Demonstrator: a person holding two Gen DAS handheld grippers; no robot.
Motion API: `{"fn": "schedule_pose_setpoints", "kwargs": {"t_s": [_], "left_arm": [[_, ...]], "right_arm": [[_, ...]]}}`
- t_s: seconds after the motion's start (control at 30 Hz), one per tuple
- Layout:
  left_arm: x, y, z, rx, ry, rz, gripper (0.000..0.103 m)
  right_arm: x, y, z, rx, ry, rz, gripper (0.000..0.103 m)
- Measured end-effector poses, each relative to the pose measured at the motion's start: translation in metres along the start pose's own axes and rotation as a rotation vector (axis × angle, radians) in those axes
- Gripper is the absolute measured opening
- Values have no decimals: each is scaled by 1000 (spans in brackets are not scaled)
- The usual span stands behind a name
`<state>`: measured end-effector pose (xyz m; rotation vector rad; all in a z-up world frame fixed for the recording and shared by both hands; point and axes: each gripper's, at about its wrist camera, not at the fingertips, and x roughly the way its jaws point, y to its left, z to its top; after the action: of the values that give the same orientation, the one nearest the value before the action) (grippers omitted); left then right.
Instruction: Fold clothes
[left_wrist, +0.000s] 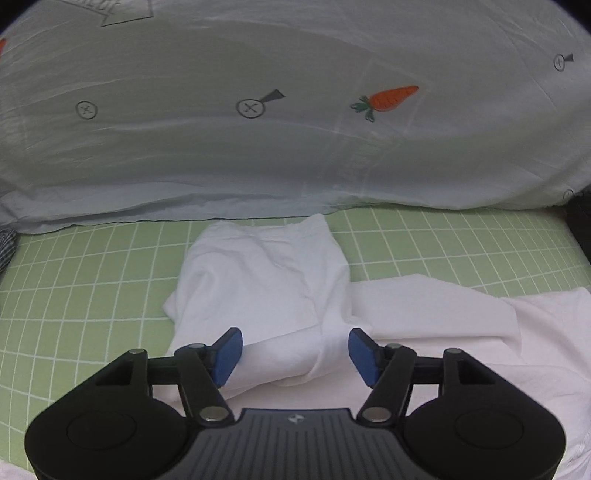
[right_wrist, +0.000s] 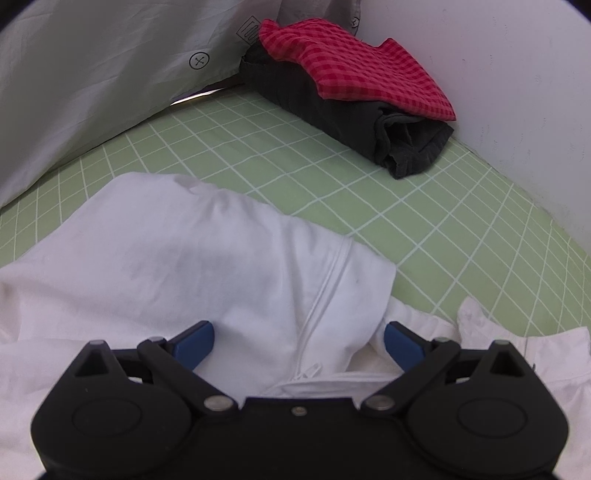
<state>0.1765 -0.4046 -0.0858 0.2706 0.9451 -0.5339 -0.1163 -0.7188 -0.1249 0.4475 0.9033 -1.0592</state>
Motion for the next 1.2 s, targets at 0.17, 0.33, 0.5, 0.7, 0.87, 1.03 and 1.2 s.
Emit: {"fn": "schedule_pose_setpoints", "kwargs": {"t_s": [0.17, 0.33, 0.5, 0.7, 0.87, 1.03, 1.2], "left_arm": [[32, -23, -4, 64, 76, 1, 46], [20, 3, -9, -45, 14, -11, 15], [-43, 67, -7, -235, -164, 92, 14], [-72, 138, -51, -478, -155, 270, 11], [-77, 195, -100, -706, -67, 370, 17], [-80, 213, -129, -821, -34, 368, 29], [-69, 228, -138, -939, -29, 322, 47]], "right_arm": [[1, 3, 0, -17, 1, -12, 101], [1, 5, -1, -28, 4, -19, 101], [0, 6, -3, -41, 4, -21, 101], [-3, 9, -3, -63, 6, -27, 101], [-11, 14, 2, -66, -11, -23, 101], [-31, 18, 16, -3, -67, 12, 101], [-33, 38, 41, 10, -108, 83, 101]]}}
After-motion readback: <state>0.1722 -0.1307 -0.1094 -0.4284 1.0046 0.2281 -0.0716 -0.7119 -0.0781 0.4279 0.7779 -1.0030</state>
